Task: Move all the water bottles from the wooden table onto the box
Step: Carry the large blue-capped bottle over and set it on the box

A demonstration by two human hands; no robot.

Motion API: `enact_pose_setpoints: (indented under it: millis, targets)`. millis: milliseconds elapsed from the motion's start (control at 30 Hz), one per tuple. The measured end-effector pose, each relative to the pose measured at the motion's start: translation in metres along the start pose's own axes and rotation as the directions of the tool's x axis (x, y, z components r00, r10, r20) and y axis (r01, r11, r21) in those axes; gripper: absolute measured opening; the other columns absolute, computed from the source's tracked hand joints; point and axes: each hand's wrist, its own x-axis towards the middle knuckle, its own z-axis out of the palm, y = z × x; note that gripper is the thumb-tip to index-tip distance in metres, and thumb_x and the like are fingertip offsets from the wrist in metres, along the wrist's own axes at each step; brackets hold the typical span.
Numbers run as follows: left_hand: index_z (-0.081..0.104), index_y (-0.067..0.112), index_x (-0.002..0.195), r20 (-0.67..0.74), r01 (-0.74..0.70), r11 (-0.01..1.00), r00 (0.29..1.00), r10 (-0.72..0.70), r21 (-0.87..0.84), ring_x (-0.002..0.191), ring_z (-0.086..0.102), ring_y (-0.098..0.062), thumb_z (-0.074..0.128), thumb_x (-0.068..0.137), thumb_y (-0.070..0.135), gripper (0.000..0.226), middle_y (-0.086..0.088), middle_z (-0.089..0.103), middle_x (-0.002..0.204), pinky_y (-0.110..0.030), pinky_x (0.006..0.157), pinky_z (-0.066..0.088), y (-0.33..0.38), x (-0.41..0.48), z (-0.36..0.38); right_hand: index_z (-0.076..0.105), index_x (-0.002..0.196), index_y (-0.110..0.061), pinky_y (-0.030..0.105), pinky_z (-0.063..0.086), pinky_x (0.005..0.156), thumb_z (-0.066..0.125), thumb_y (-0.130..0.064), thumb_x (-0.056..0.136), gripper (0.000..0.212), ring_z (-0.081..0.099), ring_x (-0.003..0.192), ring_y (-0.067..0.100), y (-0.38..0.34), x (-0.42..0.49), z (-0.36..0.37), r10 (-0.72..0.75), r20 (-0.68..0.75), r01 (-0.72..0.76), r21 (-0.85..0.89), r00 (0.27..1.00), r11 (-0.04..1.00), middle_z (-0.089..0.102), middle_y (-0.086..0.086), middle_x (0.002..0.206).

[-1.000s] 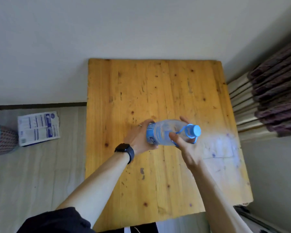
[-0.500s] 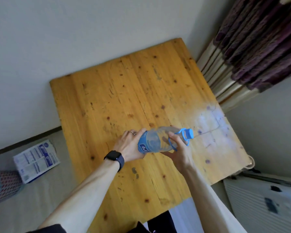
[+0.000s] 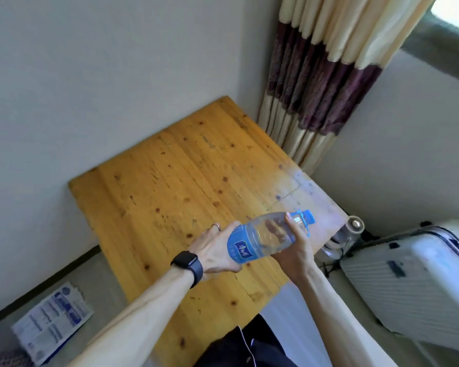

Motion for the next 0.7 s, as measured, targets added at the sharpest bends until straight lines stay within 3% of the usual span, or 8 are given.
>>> enact_pose_setpoints:
  millis: [100,167,233,267,367,500,633,700]
  targets:
    - [0.032,0.044,0.124,0.027,-0.148,0.989,0.989,0.148,-0.011,0.071,0.06,-0.019,0.073,0.054,0.054,0.082,0.006,0.059,0.082,-0.028,0.054,0.048,0.028,-0.02,0.005,0.065,0.088,-0.026,0.044,0.053,0.076,0.085,-0.044,0.07,0.032,0.065,0.106,0.021,-0.004,-0.043,-0.017,-0.073,-0.067,0.076,0.042,0.995,0.996,0.065,0.001,0.105]
    - [0.032,0.042,0.119,0.061,-0.232,0.973,0.971,0.232,-0.01,0.066,0.059,-0.016,0.073,0.055,0.053,0.076,0.007,0.061,0.076,-0.026,0.05,0.043,0.049,-0.032,0.01,0.068,0.09,-0.026,0.047,0.052,0.085,0.09,-0.048,0.063,0.041,0.066,0.111,0.022,-0.005,-0.073,-0.032,-0.125,-0.116,0.132,0.061,0.985,0.989,0.068,0.002,0.111]
    - [0.033,0.042,0.118,0.068,-0.306,0.952,0.95,0.305,0.004,0.071,0.06,-0.019,0.072,0.054,0.052,0.076,0.007,0.061,0.077,-0.03,0.054,0.049,0.071,-0.044,0.018,0.071,0.088,-0.023,0.047,0.054,0.088,0.087,-0.042,0.071,0.03,0.068,0.109,0.023,-0.007,-0.102,-0.045,-0.179,-0.156,0.197,0.106,0.971,0.975,0.072,0.004,0.11]
    - [0.033,0.041,0.12,0.076,-0.343,0.939,0.937,0.341,0.02,0.073,0.06,-0.021,0.072,0.055,0.052,0.077,0.006,0.061,0.079,-0.031,0.056,0.049,0.084,-0.05,0.022,0.071,0.083,-0.022,0.043,0.056,0.083,0.084,-0.035,0.077,0.02,0.07,0.099,0.022,-0.008,-0.118,-0.053,-0.22,-0.181,0.245,0.133,0.959,0.96,0.073,0.004,0.1]
    - [0.031,0.04,0.126,0.121,-0.454,0.888,0.888,0.443,0.076,0.076,0.058,-0.023,0.071,0.057,0.05,0.08,0.004,0.059,0.085,-0.029,0.058,0.045,0.122,-0.062,0.037,0.061,0.067,-0.021,0.03,0.051,0.064,0.078,-0.02,0.081,0.022,0.063,0.068,0.016,-0.013,-0.163,-0.08,-0.386,-0.269,0.433,0.145,0.882,0.889,0.058,0.003,0.074]
    - [0.031,0.038,0.13,0.195,-0.594,0.784,0.803,0.564,0.177,0.082,0.063,-0.029,0.07,0.057,0.051,0.084,0.0,0.061,0.093,-0.035,0.062,0.052,0.176,-0.076,0.067,0.068,0.071,-0.017,0.039,0.053,0.077,0.067,-0.012,0.09,0.019,0.067,0.078,0.023,-0.012,-0.225,-0.129,-0.492,-0.357,0.57,0.159,0.794,0.806,0.067,0.007,0.078]
    - [0.03,0.038,0.127,0.318,-0.7,0.69,0.707,0.632,0.185,0.084,0.064,-0.032,0.073,0.056,0.054,0.085,0.0,0.057,0.094,-0.042,0.07,0.057,0.241,-0.099,0.113,0.068,0.078,-0.018,0.042,0.05,0.08,0.074,-0.017,0.078,0.006,0.066,0.077,0.023,-0.01,-0.29,-0.184,-0.542,-0.485,0.674,0.141,0.686,0.726,0.066,0.005,0.078]
    - [0.03,0.039,0.127,0.368,-0.753,0.634,0.648,0.667,0.176,0.085,0.064,-0.031,0.073,0.054,0.055,0.086,0.001,0.058,0.096,-0.04,0.072,0.056,0.275,-0.116,0.144,0.065,0.08,-0.018,0.041,0.047,0.08,0.071,-0.016,0.083,0.007,0.062,0.076,0.022,-0.005,-0.329,-0.218,-0.552,-0.551,0.706,0.099,0.626,0.701,0.061,0.004,0.078]
